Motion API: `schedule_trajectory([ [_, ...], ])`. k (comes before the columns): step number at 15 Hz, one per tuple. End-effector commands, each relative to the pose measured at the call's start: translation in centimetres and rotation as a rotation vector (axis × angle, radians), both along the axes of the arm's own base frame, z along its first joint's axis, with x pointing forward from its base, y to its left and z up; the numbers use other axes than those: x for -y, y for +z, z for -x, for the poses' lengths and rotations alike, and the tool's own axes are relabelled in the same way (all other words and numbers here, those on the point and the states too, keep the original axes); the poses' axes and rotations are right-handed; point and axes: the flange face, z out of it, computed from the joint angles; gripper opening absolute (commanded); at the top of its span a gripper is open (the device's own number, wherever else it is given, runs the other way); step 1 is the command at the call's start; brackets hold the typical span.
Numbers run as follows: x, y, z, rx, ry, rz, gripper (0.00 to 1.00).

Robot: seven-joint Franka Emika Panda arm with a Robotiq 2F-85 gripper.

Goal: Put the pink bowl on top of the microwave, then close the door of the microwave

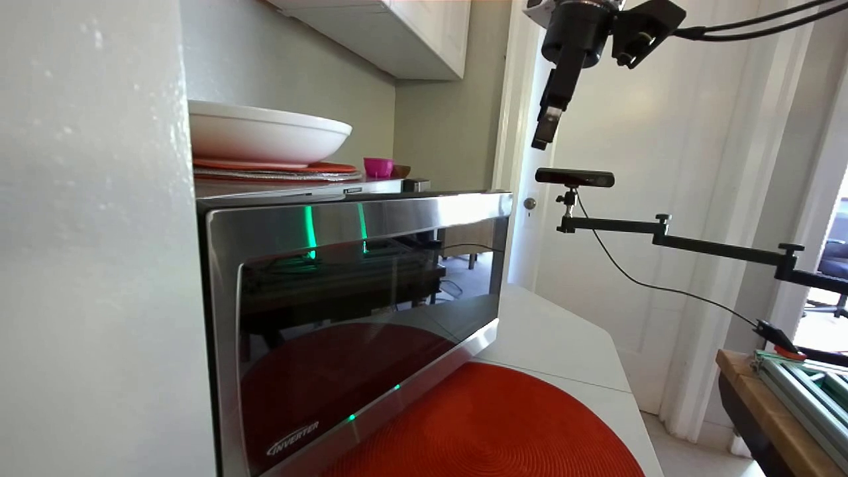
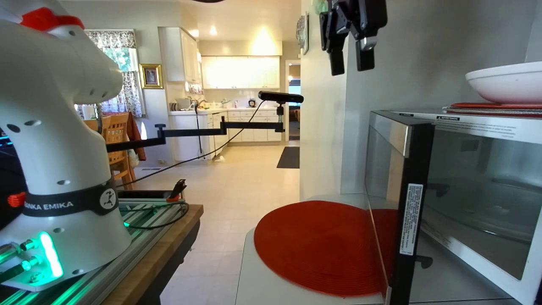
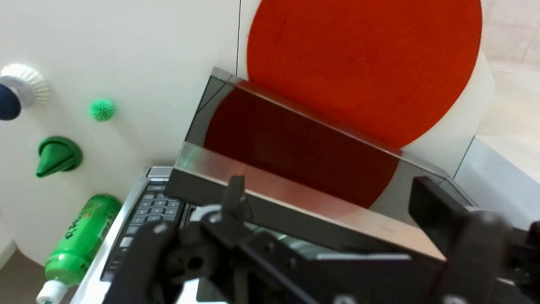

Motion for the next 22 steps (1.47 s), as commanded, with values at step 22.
schedule_trajectory([
  [22,0.3,-13.3,-3.4,0.101,-0.028,0.032,1.00],
])
